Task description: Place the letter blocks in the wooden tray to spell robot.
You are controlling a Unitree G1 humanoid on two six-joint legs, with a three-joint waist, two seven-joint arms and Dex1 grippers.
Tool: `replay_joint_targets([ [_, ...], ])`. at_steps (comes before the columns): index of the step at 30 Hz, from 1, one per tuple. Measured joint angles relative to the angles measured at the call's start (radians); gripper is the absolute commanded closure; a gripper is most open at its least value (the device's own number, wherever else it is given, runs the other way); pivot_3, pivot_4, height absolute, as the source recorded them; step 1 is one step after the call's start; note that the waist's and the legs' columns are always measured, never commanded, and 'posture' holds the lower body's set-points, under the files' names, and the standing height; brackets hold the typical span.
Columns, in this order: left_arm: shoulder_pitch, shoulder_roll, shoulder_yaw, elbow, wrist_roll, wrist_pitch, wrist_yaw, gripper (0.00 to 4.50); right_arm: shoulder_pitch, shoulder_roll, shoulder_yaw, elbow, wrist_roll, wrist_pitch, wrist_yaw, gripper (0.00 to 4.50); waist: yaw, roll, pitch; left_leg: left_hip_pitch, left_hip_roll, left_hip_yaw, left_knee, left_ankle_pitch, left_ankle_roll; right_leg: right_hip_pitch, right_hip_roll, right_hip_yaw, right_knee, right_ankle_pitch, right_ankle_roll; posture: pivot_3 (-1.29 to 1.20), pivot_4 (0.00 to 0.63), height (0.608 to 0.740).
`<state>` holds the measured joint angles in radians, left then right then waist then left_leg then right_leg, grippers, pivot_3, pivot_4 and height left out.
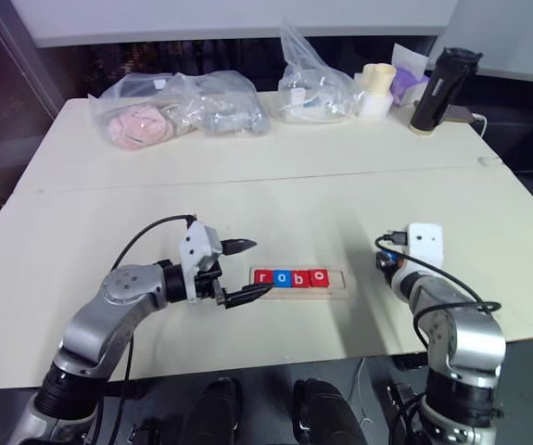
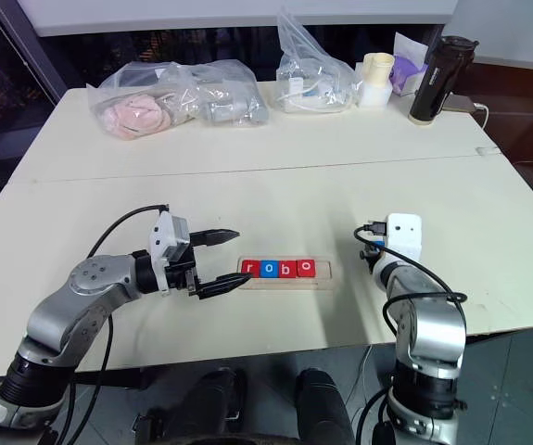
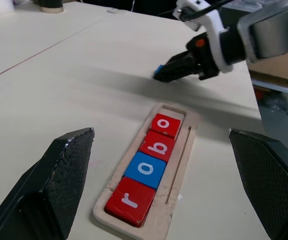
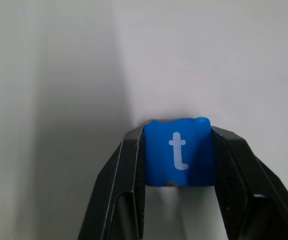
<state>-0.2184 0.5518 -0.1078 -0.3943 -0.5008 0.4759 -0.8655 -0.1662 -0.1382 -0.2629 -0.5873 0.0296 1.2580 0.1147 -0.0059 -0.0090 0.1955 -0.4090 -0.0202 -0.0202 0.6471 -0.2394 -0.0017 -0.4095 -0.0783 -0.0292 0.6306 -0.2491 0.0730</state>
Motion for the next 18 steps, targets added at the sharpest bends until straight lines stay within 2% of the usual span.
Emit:
replay_joint_targets([
  [3,0.011,0.001,0.001,0.0,0.0,-0.003,-0.002,0.0,0.096,0.012,0.018,-0.174,0.02,0.115,0.003,3.29,-0.001,0.0,0.0,0.0,0.0,0.0,-0.001,0.0,0.0,-0.001,-0.001,0.0,0.0,0.0,0.0,0.0,0.15,0.74],
  [7,0.012,0.0,0.001,0.0,0.0,-0.007,-0.007,0.0,0.136,0.047,0.018,-0.279,0.032,0.217,-0.001,3.29,-0.005,0.0,0.0,0.0,0.0,0.0,0.0,0.0,0.0,-0.001,-0.001,0.0,0.0,-0.001,0.0,0.0,0.15,0.74],
  [18,-0.001,-0.01,-0.006,0.026,0.01,-0.014,-0.026,0.0,0.123,0.05,0.011,-0.255,0.032,0.2,-0.012,3.29,-0.007,-0.001,-0.001,0.0,0.0,-0.001,0.0,0.0,-0.001,-0.001,-0.002,0.0,-0.002,-0.001,-0.001,0.0,0.15,0.74],
])
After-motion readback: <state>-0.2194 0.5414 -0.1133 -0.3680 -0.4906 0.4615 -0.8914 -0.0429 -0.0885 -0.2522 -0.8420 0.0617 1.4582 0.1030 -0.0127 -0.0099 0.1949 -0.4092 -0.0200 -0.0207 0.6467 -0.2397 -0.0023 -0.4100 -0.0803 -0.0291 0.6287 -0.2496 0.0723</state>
